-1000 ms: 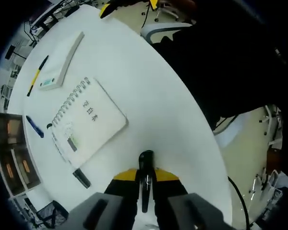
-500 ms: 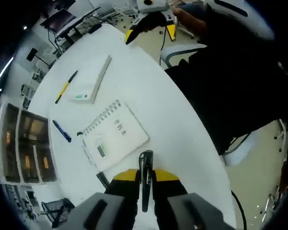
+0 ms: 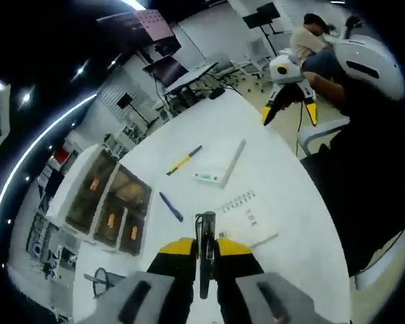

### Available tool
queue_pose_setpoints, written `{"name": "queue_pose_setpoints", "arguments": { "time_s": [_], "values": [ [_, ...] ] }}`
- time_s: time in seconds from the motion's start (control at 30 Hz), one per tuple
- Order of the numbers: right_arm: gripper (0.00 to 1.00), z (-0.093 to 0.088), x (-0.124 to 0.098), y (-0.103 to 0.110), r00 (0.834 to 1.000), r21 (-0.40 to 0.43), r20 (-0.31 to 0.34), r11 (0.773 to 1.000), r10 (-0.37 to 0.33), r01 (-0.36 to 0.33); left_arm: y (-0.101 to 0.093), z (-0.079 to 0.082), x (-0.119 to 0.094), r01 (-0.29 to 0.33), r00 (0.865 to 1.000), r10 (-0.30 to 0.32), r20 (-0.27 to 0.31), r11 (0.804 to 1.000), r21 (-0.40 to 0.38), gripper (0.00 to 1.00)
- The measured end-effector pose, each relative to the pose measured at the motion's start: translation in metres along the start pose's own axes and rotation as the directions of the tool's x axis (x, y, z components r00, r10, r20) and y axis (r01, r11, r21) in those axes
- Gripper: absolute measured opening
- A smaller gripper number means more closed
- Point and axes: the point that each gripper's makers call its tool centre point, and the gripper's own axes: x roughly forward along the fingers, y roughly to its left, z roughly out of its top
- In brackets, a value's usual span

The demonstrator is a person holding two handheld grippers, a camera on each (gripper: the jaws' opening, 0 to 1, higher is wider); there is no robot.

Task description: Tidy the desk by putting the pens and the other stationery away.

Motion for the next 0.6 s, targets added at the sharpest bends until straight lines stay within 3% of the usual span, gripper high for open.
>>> {"name": "queue_pose_setpoints", "arguments": {
  "time_s": [0.1,0.17,0.23,0.27,0.3,0.4,0.43,0.47,0.5,0.6],
  "values": [
    [0.70,0.001,0.000,0.001,1.000,-0.003,0.002,1.000,0.000,0.000,0.022,0.008,-0.010,-0.100,0.989,0.111,0.101,0.989,-0.110,0.11],
    [0.70,0.002,0.000,0.001,1.000,-0.004,0.003,1.000,0.000,0.000,0.033,0.009,-0.017,-0.144,0.976,0.170,0.136,0.972,-0.187,0.11],
    [0.70,0.003,0.000,0.002,1.000,-0.005,0.004,1.000,0.002,-0.002,0.046,0.012,-0.024,-0.187,0.954,0.239,0.179,0.946,-0.266,0.11],
    [0.70,0.003,0.000,0.002,1.000,-0.005,0.004,1.000,0.003,-0.003,0.047,0.013,-0.025,-0.188,0.952,0.244,0.186,0.943,-0.274,0.11],
    [0.70,0.003,0.000,0.003,1.000,-0.005,0.004,1.000,0.004,-0.004,0.054,0.016,-0.030,-0.207,0.935,0.280,0.216,0.929,-0.308,0.11],
    [0.70,0.003,0.001,0.004,1.000,-0.007,0.005,1.000,0.007,-0.007,0.070,0.017,-0.038,-0.210,0.907,0.334,0.258,0.888,-0.409,0.11],
    [0.70,0.003,0.001,0.004,1.000,-0.007,0.006,1.000,0.007,-0.007,0.081,0.014,-0.042,-0.235,0.889,0.376,0.262,0.865,-0.443,0.11],
    [0.70,0.003,0.001,0.004,1.000,-0.006,0.006,1.000,0.006,-0.006,0.087,0.010,-0.044,-0.248,0.882,0.400,0.248,0.843,-0.477,0.11],
    [0.70,0.003,0.001,0.004,1.000,-0.007,0.006,1.000,0.007,-0.007,0.091,0.007,-0.044,-0.249,0.878,0.409,0.247,0.833,-0.495,0.11],
    [0.70,0.004,0.001,0.004,1.000,-0.006,0.008,1.000,0.007,-0.007,0.103,0.004,-0.049,-0.227,0.845,0.458,0.277,0.775,-0.590,0.11]
  ]
}}
